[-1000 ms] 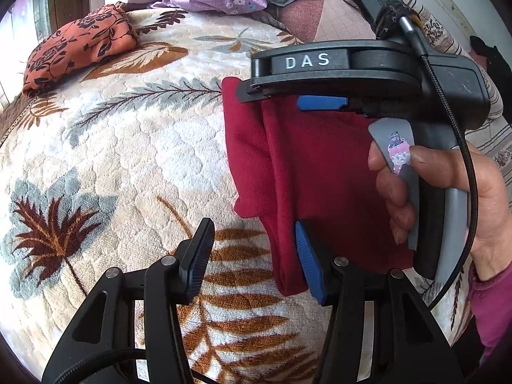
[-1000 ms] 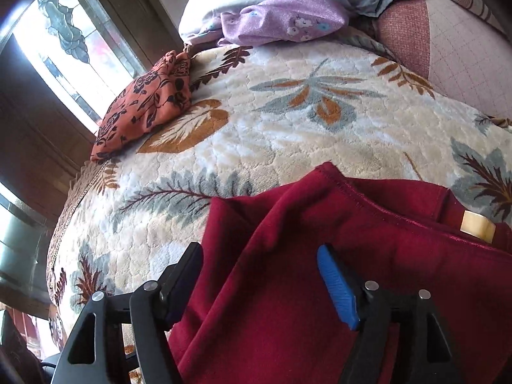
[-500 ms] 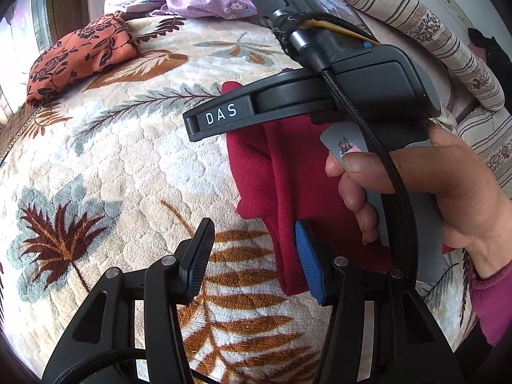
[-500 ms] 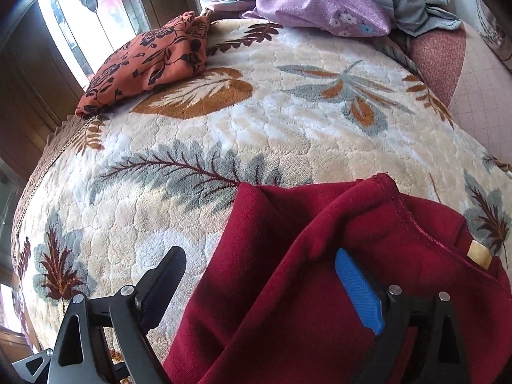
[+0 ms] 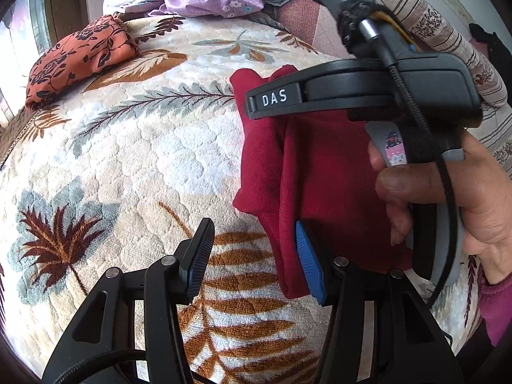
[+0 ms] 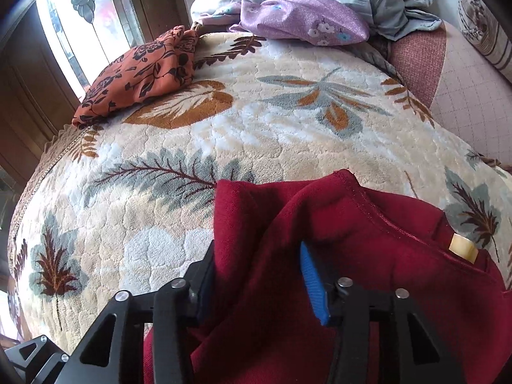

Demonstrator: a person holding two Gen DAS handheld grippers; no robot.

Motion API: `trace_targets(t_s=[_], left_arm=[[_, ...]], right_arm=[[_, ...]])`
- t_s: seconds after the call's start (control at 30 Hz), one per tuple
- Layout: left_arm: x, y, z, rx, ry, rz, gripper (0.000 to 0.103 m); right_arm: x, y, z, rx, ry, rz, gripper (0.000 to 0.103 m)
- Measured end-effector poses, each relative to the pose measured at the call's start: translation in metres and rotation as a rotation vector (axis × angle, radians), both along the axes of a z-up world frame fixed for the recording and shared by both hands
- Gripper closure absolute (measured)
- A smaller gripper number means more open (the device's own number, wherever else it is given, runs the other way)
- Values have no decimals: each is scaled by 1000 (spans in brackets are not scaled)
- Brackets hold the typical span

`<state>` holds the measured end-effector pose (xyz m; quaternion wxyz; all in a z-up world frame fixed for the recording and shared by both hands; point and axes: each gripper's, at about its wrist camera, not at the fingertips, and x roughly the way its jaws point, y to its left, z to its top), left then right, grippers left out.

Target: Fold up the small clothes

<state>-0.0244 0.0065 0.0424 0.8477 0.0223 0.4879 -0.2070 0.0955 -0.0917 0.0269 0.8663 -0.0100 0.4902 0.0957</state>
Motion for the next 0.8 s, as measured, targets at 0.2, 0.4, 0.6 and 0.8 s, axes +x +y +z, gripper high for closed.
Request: trace_targets(t_s=[0.2,0.4,0.6,0.8], left_arm=[[7,5,0,-67,20,1,51],[16,6,1,-136,28,-3,51],[23,-7,-1,-114,0,-24,51],[39,-13,-10,-133,22,6,51]], right_arm=[[-11,-14,12,117,-18,-9,78],[-20,-34,29,210,-42,-27,82],[-23,-41,32,220,-48,-26,84],[-26,-46,33,216,-46,-27,84]])
